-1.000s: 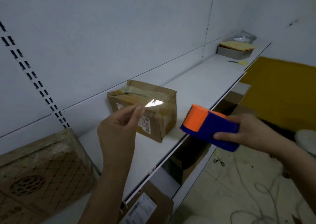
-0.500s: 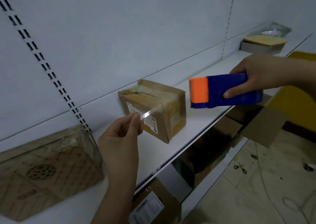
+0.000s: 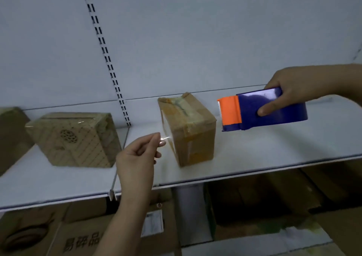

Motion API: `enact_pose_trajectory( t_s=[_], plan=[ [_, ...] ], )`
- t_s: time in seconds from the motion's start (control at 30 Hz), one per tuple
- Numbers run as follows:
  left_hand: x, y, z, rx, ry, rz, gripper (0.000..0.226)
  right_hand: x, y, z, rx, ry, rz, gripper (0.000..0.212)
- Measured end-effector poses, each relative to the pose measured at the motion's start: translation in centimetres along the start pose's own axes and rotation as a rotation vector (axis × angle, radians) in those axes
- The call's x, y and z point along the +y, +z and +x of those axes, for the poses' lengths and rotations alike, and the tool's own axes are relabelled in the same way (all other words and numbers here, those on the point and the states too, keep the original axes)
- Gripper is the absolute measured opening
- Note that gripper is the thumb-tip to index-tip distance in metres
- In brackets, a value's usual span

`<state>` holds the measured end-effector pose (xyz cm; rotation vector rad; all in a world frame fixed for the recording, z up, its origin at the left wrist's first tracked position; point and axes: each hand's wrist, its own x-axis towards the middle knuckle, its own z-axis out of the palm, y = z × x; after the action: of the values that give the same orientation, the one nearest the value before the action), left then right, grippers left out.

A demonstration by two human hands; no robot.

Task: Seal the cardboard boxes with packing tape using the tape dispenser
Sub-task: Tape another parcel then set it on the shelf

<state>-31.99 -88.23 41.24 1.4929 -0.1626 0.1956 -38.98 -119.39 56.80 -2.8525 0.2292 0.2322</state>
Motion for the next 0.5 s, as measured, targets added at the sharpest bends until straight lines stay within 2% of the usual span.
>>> enact_pose_trajectory(
  t_s=[0.17,0.27,0.37,0.5],
  plan=[
    [0.0,0.5,-0.2,0.059,-0.027,0.038,0.009,0.4,-0.1,1.6,-0.036,-0.043,0.003,0.060],
    [-0.2,0.3,0.8,0.041,-0.026,0.058,0.008,0.5,0.4,2.2,-0.047,-0.019,0.030,0.060],
    [-0.8,0.1,2.1,0.014,-0.014,0.079,0.007,0.7,0.9,3.1,-0.077,0.013,0.081,0.072],
    [-2.2,0.1,3.4,-0.031,-0.013,0.090,0.009,1.1,1.3,4.1,-0.126,0.051,0.141,0.066]
  ],
)
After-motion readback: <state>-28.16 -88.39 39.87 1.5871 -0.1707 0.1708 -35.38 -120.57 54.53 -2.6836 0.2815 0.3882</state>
